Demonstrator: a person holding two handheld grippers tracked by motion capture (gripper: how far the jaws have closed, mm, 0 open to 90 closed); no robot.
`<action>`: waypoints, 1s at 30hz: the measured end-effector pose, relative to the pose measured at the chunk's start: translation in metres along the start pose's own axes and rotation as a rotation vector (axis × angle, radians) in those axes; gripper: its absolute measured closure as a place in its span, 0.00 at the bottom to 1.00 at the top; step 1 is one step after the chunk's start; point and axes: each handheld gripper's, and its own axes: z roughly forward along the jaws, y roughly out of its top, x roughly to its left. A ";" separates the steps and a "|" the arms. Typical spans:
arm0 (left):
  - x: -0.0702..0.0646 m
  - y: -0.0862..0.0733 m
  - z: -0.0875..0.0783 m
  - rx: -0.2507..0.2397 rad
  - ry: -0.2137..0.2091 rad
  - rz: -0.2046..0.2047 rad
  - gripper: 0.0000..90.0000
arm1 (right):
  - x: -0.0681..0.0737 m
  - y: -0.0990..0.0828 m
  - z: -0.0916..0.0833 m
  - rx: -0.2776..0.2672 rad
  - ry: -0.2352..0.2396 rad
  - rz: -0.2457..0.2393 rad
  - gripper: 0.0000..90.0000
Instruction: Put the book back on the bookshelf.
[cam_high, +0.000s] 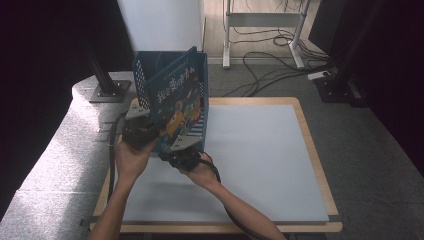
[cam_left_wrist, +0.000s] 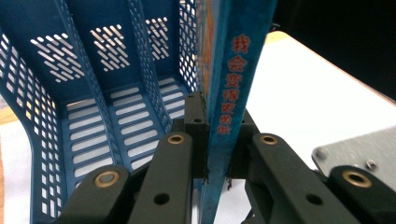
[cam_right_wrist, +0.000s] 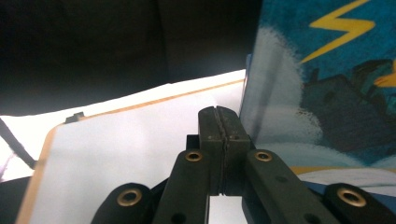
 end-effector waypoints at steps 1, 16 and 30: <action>0.000 0.000 0.000 0.001 0.002 -0.003 0.92 | 0.001 0.000 0.000 0.003 -0.011 -0.006 0.99; -0.007 0.003 0.014 -0.011 0.032 -0.037 0.92 | -0.011 -0.004 -0.004 0.026 -0.076 -0.002 0.99; -0.010 0.006 0.025 -0.027 0.061 -0.073 0.93 | -0.022 -0.008 -0.007 0.018 -0.114 0.003 0.99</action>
